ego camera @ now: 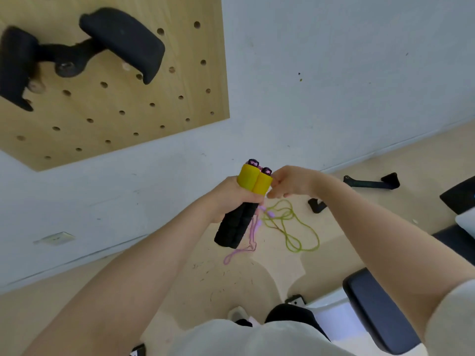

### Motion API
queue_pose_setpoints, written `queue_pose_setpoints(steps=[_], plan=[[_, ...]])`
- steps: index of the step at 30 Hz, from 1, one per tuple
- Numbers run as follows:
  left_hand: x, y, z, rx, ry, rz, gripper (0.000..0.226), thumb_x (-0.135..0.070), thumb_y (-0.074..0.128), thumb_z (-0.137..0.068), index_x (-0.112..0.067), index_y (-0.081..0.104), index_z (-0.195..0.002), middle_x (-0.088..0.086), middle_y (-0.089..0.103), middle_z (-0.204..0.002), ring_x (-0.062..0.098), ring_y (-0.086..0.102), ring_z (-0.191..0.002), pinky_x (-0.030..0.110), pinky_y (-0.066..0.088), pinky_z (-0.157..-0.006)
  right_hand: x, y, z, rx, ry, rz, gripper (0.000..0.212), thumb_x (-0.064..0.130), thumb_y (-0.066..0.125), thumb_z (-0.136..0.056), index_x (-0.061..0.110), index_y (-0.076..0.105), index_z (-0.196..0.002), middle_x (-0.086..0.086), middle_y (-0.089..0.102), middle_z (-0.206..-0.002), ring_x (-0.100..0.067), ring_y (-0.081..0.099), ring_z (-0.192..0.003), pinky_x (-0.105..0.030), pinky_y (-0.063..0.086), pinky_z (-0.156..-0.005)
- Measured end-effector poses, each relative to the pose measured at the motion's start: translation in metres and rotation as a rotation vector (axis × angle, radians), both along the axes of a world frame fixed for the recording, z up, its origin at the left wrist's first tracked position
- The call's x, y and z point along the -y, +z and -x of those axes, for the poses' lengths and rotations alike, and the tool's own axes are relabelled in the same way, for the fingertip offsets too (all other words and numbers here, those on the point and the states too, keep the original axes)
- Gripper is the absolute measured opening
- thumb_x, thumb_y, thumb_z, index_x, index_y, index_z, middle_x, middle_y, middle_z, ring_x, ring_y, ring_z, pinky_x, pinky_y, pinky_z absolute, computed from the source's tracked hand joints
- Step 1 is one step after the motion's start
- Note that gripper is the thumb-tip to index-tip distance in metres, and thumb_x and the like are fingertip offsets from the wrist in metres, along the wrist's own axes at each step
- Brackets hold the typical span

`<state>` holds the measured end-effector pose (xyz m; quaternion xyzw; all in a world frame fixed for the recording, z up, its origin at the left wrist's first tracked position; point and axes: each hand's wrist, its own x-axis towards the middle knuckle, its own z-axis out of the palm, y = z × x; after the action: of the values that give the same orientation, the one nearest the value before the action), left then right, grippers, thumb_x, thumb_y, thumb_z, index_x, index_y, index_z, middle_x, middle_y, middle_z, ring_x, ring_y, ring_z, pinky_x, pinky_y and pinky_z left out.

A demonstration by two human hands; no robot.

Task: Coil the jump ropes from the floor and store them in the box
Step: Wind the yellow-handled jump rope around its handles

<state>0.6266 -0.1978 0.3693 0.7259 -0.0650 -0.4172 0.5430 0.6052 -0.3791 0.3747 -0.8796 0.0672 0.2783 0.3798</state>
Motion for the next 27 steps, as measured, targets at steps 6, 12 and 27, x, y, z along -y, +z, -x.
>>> queue_pose_setpoints(steps=[6,12,27], plan=[[0.017,0.037,0.024,0.151,-0.23,-0.007,0.011,-0.008,0.071,-0.077,-0.01,0.065,-0.086,0.004,0.07,-0.076,0.018,0.066,-0.07,0.03,0.055,-0.073,0.009,0.0,0.013,-0.005,-0.258,-0.733,0.044,0.0,0.043,-0.095,0.013,0.039,-0.137,0.0,0.047,-0.129,-0.018,0.047,-0.117,-0.029,0.043,-0.089],[0.037,0.046,0.041,0.169,0.032,0.164,0.007,-0.007,0.066,-0.081,-0.012,0.07,-0.083,0.006,0.072,-0.081,0.02,0.068,-0.076,0.03,0.056,-0.076,0.009,0.001,0.029,-0.158,-0.417,-0.936,0.046,0.034,0.023,-0.102,0.011,0.051,-0.074,-0.001,0.055,-0.049,-0.013,0.05,-0.043,-0.023,0.042,-0.049],[0.109,0.005,0.112,-0.02,1.053,0.299,0.011,-0.018,0.07,-0.081,-0.014,0.063,-0.088,0.009,0.069,-0.086,0.03,0.068,-0.083,0.048,0.056,-0.081,0.045,0.002,0.096,0.116,0.192,-0.107,0.08,0.034,0.082,-0.062,0.017,0.035,-0.124,0.001,0.06,-0.11,-0.018,0.061,-0.098,-0.033,0.053,-0.083]])
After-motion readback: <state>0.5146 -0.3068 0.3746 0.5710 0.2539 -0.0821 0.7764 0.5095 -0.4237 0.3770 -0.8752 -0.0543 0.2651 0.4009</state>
